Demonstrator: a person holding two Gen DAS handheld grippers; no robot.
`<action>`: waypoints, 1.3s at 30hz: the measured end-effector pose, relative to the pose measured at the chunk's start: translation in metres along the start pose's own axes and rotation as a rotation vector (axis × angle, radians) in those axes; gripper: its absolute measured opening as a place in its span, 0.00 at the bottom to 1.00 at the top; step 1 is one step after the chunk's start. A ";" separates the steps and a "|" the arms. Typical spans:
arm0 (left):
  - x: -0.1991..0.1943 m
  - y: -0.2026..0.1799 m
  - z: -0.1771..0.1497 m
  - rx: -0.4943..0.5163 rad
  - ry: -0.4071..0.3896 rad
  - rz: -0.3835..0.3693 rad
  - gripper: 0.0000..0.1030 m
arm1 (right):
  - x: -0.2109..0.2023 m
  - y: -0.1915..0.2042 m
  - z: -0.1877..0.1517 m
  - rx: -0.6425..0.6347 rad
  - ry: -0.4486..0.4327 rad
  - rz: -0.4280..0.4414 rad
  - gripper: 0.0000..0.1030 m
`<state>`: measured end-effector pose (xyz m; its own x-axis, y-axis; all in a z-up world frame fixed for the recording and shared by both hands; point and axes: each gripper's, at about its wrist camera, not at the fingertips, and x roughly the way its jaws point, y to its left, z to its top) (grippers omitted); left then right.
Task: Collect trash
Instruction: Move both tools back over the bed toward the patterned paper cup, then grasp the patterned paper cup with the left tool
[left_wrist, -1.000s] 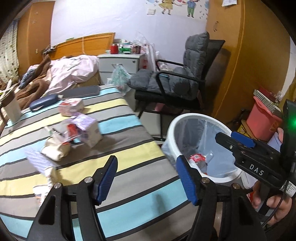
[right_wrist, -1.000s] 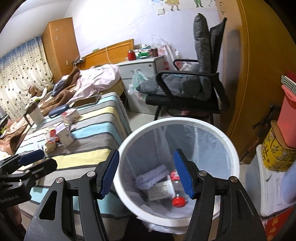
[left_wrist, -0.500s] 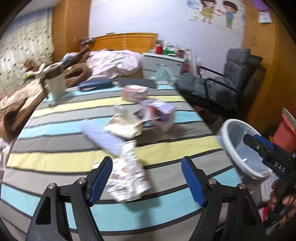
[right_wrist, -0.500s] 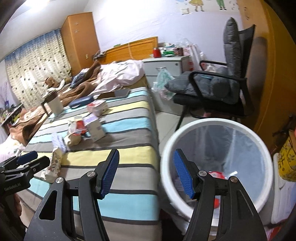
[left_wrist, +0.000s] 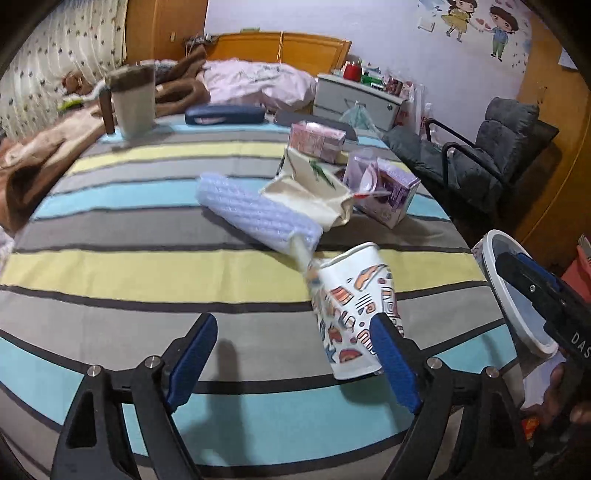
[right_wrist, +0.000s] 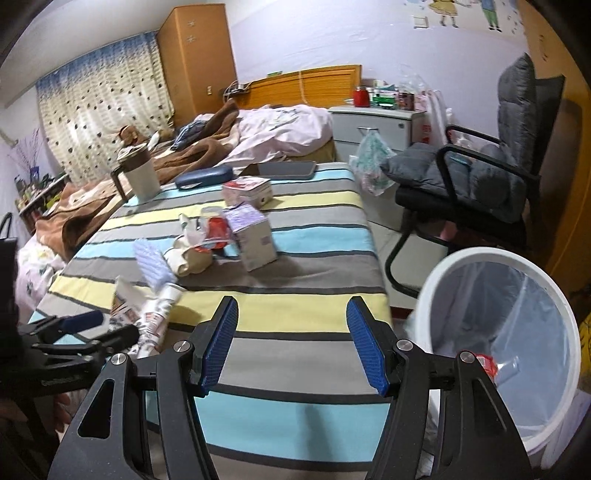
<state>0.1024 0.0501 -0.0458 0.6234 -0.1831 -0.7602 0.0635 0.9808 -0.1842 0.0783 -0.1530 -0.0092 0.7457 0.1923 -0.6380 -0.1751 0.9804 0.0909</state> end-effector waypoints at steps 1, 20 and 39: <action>0.001 0.000 0.000 -0.005 0.000 -0.007 0.84 | 0.001 0.002 0.001 -0.007 0.002 0.000 0.61; 0.013 -0.020 0.007 0.009 0.021 -0.207 0.40 | 0.007 0.004 0.004 0.006 0.011 -0.033 0.61; -0.013 0.037 0.011 -0.038 -0.048 -0.061 0.29 | 0.043 0.023 0.030 -0.063 0.049 0.009 0.61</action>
<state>0.1054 0.0894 -0.0360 0.6558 -0.2385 -0.7163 0.0734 0.9644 -0.2540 0.1259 -0.1213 -0.0116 0.7117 0.1977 -0.6741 -0.2232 0.9735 0.0498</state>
